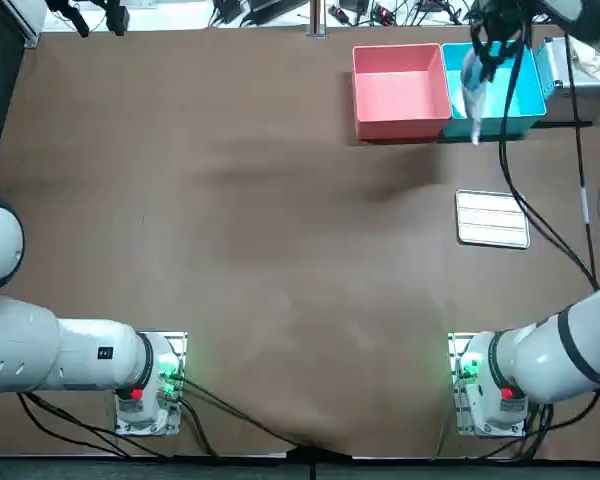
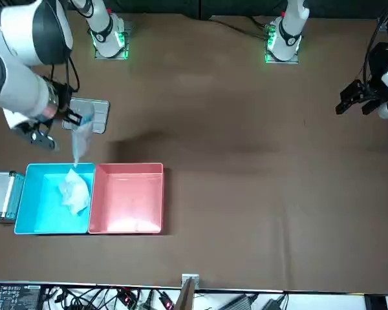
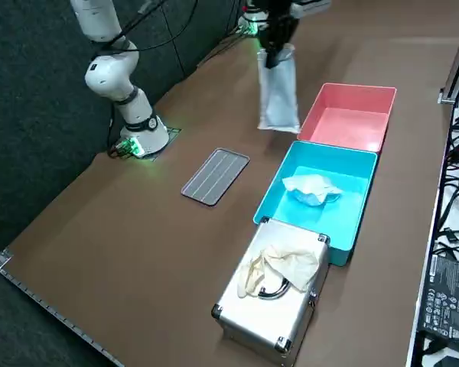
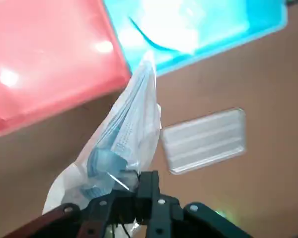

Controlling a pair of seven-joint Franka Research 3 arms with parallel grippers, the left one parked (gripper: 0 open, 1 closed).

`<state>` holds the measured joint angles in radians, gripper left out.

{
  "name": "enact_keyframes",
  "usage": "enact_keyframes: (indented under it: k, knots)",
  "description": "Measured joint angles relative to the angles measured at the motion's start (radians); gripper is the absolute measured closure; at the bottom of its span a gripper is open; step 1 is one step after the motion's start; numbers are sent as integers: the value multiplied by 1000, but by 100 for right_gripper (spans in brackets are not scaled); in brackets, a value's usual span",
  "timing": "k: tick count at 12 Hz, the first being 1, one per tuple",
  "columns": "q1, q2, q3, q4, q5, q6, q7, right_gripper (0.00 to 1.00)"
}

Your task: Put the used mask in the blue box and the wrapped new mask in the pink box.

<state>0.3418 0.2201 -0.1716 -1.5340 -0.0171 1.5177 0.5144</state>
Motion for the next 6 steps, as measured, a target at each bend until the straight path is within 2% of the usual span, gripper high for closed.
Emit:
enact_keyframes:
  k: [3,6]
  knots:
    - [6,75,0,59,68,107,12,99]
    - [19,123,0,71,84,212,18,99]
